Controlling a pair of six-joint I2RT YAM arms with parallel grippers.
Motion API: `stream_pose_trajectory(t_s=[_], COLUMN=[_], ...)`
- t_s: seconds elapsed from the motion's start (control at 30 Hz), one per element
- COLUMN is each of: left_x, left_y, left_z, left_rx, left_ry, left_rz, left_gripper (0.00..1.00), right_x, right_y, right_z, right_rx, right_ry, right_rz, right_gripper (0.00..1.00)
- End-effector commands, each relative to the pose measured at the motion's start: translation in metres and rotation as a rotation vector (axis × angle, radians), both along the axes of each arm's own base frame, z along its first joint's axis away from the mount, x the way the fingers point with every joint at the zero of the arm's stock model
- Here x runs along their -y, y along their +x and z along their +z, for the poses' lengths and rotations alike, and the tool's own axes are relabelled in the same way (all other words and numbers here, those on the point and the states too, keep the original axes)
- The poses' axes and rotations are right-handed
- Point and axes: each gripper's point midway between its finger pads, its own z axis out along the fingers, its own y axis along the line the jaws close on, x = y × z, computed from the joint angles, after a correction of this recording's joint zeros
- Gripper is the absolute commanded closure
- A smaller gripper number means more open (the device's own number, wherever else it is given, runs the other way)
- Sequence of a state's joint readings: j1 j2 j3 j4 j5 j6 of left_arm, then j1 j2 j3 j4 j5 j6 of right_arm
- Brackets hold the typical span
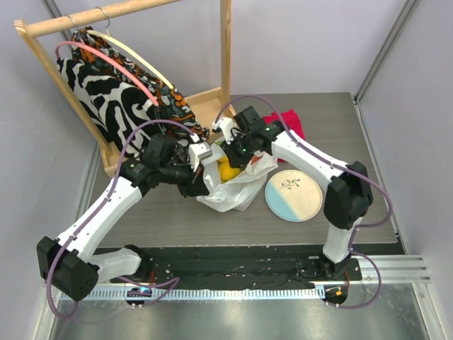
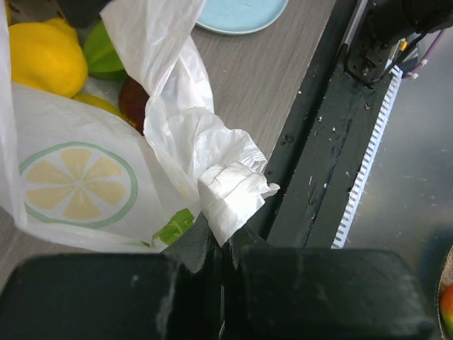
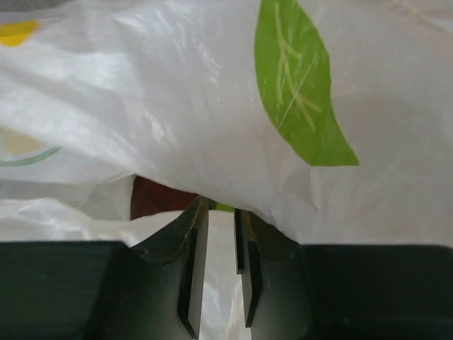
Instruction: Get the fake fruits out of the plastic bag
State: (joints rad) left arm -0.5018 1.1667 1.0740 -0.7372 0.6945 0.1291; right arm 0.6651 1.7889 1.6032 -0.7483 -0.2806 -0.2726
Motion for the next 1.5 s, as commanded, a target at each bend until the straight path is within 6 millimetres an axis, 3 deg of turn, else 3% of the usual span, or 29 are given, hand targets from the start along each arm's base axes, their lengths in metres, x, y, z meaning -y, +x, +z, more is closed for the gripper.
stream_pose_trajectory(t_s=[0.0, 0.03, 0.13, 0.3, 0.47, 0.77, 0.83, 0.9, 0.97, 1.0, 1.07, 1.1, 1.2, 1.23, 1.3, 1.33, 1.37, 1.43, 1.47], left_x=[-0.005, -0.006, -0.008, -0.012, -0.011, -0.013, -0.014, -0.014, -0.014, -0.014, -0.015, -0.014, -0.012, -0.01, -0.01, -0.01, -0.01, -0.012, -0.013], left_y=[0.01, 0.01, 0.009, 0.007, 0.01, 0.016, 0.016, 0.018, 0.02, 0.021, 0.024, 0.025, 0.028, 0.031, 0.033, 0.036, 0.037, 0.04, 0.04], left_z=[0.012, 0.01, 0.005, -0.002, -0.001, 0.001, 0.0, -0.001, -0.001, -0.001, 0.001, 0.001, 0.006, 0.008, 0.01, 0.01, 0.01, 0.012, 0.012], left_rx=[0.023, 0.013, -0.008, -0.028, -0.035, -0.029, -0.029, -0.024, -0.015, -0.012, -0.001, -0.002, 0.008, 0.017, 0.025, 0.036, 0.038, 0.039, 0.037], left_ry=[-0.041, -0.041, -0.036, -0.031, -0.033, -0.033, -0.031, -0.033, -0.036, -0.037, -0.037, -0.037, -0.051, -0.058, -0.063, -0.068, -0.071, -0.08, -0.082], left_rz=[0.042, 0.044, 0.051, 0.055, 0.06, 0.073, 0.077, 0.084, 0.086, 0.09, 0.099, 0.1, 0.102, 0.104, 0.111, 0.116, 0.12, 0.139, 0.142], left_gripper=[1.0, 1.0, 1.0, 1.0, 1.0, 1.0, 1.0, 1.0, 1.0, 1.0, 1.0, 1.0, 1.0, 1.0, 1.0, 1.0, 1.0, 1.0, 1.0], right_x=[-0.023, -0.021, -0.026, -0.04, -0.039, -0.027, -0.023, -0.025, -0.033, -0.034, -0.04, -0.039, -0.03, -0.025, -0.016, -0.01, -0.005, 0.011, 0.023], right_y=[0.034, 0.042, 0.058, 0.062, 0.052, 0.021, 0.024, 0.031, 0.038, 0.039, 0.029, 0.023, -0.003, -0.014, -0.033, -0.048, -0.062, -0.076, -0.081], right_z=[0.001, -0.003, -0.017, -0.033, -0.067, -0.107, -0.108, -0.091, -0.062, -0.037, -0.005, 0.022, 0.051, 0.072, 0.077, 0.095, 0.084, 0.099, 0.09], right_rx=[0.066, 0.077, 0.081, 0.003, -0.115, -0.223, -0.199, -0.145, -0.084, -0.043, -0.032, 0.008, 0.011, 0.036, 0.032, 0.056, 0.027, 0.079, 0.069], right_ry=[0.039, 0.023, 0.004, 0.034, 0.003, -0.084, -0.101, -0.08, -0.035, 0.005, 0.064, 0.1, 0.123, 0.154, 0.164, 0.205, 0.204, 0.223, 0.195], right_rz=[-0.057, -0.09, -0.144, -0.169, -0.256, -0.267, -0.277, -0.243, -0.2, -0.182, -0.119, -0.073, 0.015, 0.044, 0.104, 0.14, 0.164, 0.155, 0.122], right_gripper=[0.66, 0.52, 0.36, 0.31, 0.21, 0.18, 0.33, 0.52, 0.59, 0.62, 0.66, 0.67, 0.69, 0.69, 0.69, 0.69, 0.69, 0.71, 0.71])
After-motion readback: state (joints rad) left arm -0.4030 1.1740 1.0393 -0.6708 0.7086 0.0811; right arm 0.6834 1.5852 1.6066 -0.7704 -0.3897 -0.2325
